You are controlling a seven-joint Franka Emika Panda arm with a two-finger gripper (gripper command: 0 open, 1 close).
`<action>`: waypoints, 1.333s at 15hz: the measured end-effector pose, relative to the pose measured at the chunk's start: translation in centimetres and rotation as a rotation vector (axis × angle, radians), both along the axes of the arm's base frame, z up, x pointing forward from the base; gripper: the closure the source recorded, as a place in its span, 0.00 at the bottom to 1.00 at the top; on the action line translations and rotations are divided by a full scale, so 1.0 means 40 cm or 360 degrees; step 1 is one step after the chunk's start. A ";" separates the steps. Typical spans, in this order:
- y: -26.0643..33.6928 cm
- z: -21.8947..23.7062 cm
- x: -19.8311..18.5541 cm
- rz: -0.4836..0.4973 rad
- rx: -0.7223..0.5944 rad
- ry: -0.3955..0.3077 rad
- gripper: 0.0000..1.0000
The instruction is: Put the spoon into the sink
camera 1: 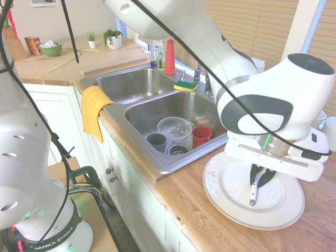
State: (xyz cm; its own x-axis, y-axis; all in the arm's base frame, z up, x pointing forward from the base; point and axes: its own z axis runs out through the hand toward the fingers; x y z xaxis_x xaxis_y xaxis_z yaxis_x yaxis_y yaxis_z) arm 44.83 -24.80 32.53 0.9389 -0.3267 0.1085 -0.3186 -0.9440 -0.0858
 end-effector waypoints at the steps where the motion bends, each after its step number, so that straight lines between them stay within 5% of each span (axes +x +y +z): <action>1: 0.001 0.000 0.000 -0.0004 0.0005 -0.0001 1.00; 9: 0.190 0.209 0.018 0.0102 0.0109 -0.0139 1.00; 16: 0.703 0.278 0.057 0.0170 -0.0011 -0.0024 1.00; 20: 0.854 0.226 0.060 0.0076 -0.0171 0.0013 1.00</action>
State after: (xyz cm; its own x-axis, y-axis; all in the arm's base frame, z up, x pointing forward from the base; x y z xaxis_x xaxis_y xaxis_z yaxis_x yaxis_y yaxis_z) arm 47.24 9.38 41.56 0.9540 -0.2685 0.1330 -0.2733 -0.9617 0.0189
